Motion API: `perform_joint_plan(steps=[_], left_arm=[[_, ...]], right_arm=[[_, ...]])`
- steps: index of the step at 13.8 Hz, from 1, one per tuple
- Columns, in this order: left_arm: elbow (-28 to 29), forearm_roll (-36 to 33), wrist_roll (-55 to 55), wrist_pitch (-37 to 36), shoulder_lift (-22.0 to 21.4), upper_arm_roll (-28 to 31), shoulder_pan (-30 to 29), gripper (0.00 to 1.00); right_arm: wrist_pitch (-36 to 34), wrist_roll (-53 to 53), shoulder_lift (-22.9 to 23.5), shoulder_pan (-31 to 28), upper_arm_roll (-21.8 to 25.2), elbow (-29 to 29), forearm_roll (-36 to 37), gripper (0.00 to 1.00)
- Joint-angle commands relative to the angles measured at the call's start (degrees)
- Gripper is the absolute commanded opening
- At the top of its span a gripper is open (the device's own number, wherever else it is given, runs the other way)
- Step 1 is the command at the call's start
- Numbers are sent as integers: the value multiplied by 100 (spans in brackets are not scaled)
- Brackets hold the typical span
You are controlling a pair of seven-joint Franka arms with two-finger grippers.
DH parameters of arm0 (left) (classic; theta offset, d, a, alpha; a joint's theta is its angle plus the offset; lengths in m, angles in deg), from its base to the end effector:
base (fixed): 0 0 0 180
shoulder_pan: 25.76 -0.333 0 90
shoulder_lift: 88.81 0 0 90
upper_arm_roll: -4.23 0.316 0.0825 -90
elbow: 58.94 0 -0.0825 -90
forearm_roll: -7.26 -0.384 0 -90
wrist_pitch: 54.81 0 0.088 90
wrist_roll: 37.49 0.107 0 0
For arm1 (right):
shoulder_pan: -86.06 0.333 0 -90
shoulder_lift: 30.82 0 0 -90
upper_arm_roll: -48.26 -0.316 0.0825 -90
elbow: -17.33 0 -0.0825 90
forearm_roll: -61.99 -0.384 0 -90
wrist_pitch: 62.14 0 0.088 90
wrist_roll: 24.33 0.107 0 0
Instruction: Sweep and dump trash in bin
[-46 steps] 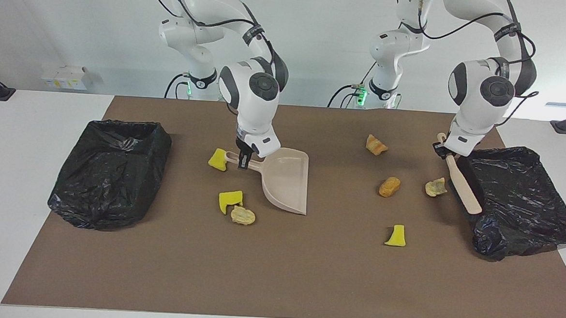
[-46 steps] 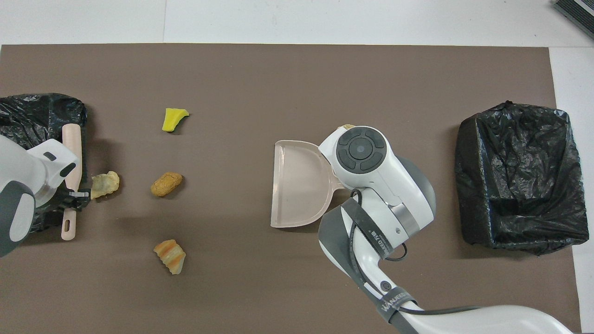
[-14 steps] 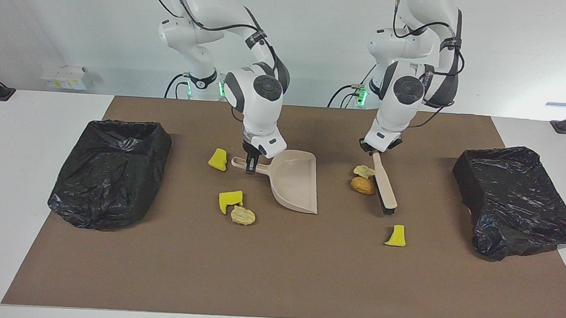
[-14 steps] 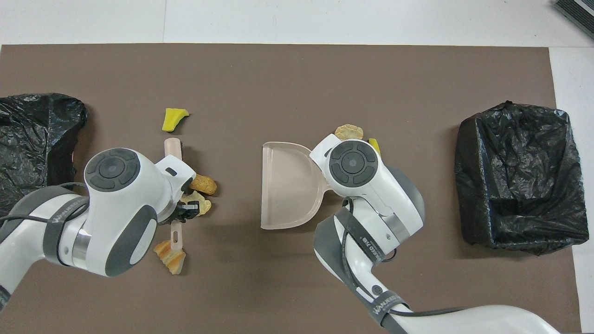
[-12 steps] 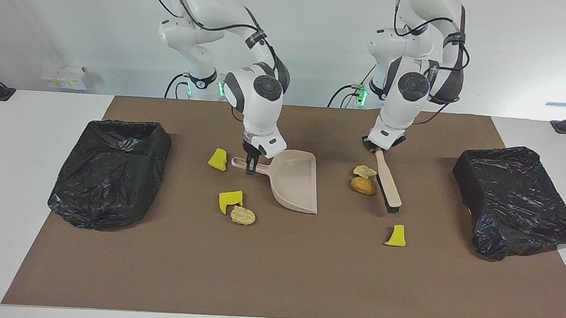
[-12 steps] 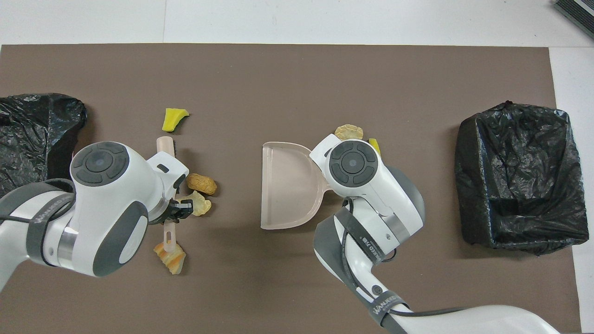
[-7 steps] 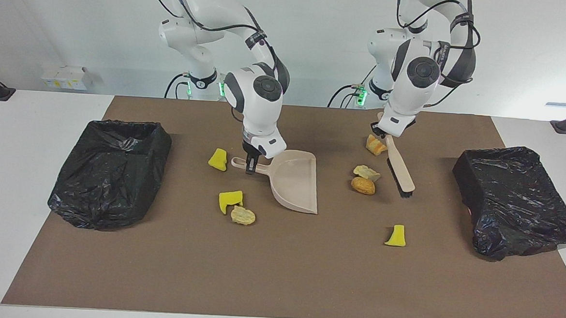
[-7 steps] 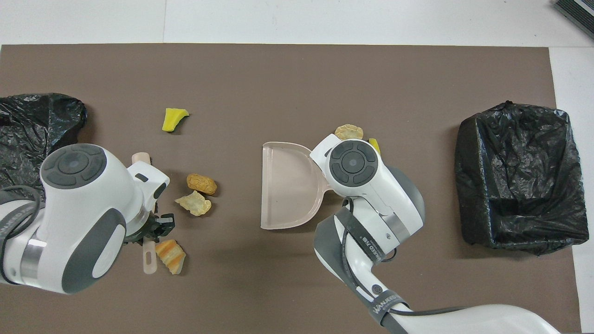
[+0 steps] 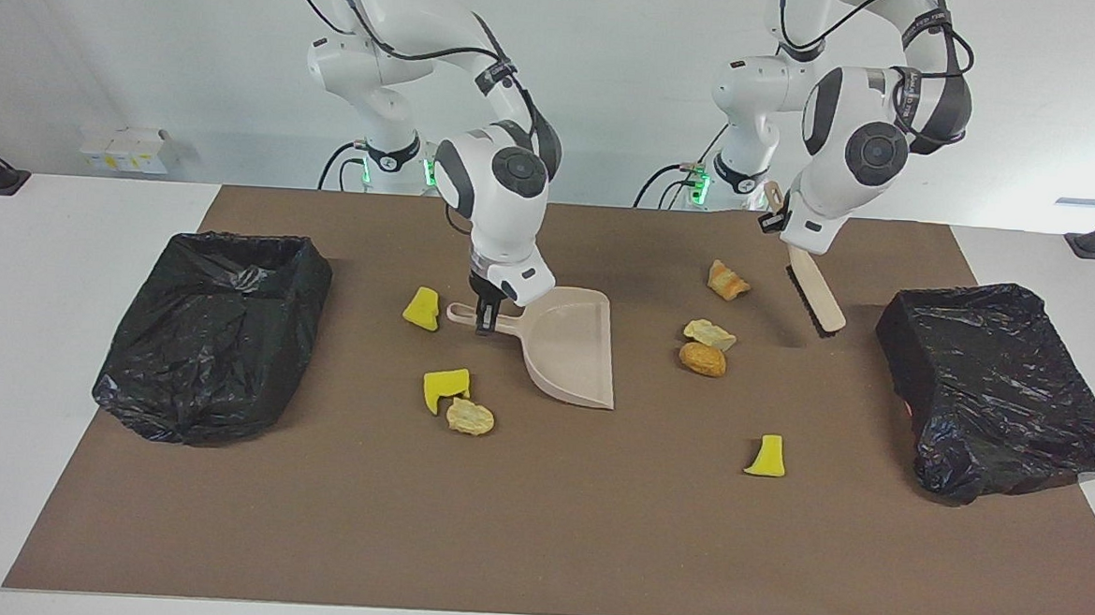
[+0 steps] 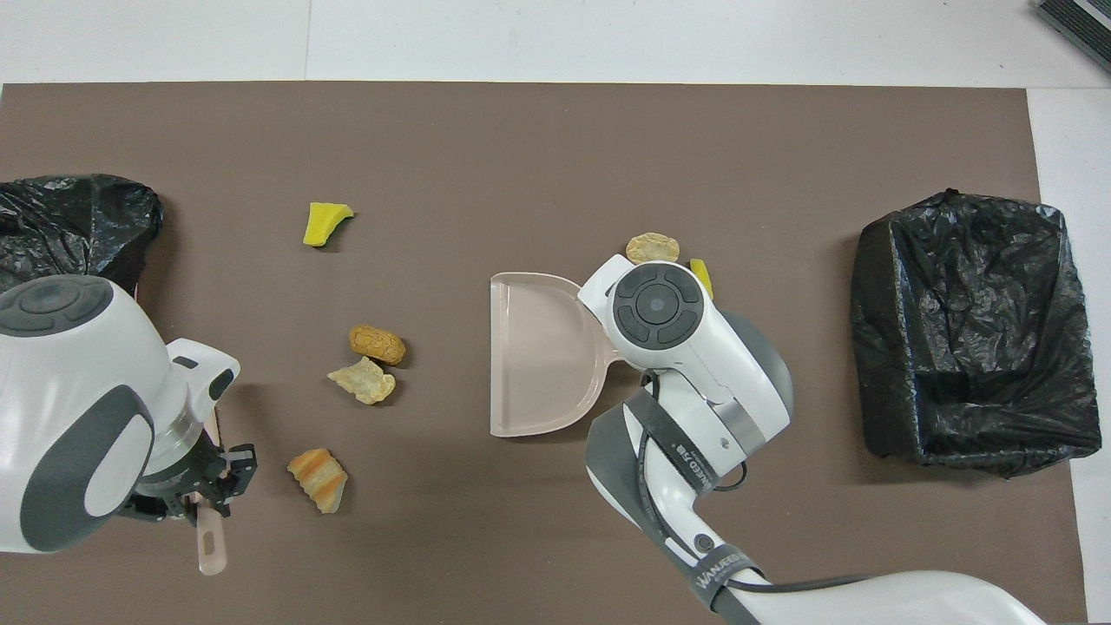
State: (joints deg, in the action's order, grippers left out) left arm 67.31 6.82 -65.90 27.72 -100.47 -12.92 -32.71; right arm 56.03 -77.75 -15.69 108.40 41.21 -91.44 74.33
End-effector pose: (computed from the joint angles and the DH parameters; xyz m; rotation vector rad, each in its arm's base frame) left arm 0.4121 -0.0768 0.4332 -2.7591 -0.4734 0.7416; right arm 0.5337 0.2838 0.3574 2.1440 2.1078 -0.1896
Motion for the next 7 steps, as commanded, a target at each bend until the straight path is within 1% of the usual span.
perform_joint_plan(steps=[1,5,7], left_arm=[[750,272,-278,-17,-767,-42,8,0],[1252,633,-867,88,-1216,-51,280,0],[1471,808,-1114,201,-1278,-51,518,0]], right_arm=[[-118,-266,-54,-10,-34,-31,32,0],[-153,-669,-72,17,-34,-75,49,0],[-136,-836,-72,17,-34,-75,119,0]])
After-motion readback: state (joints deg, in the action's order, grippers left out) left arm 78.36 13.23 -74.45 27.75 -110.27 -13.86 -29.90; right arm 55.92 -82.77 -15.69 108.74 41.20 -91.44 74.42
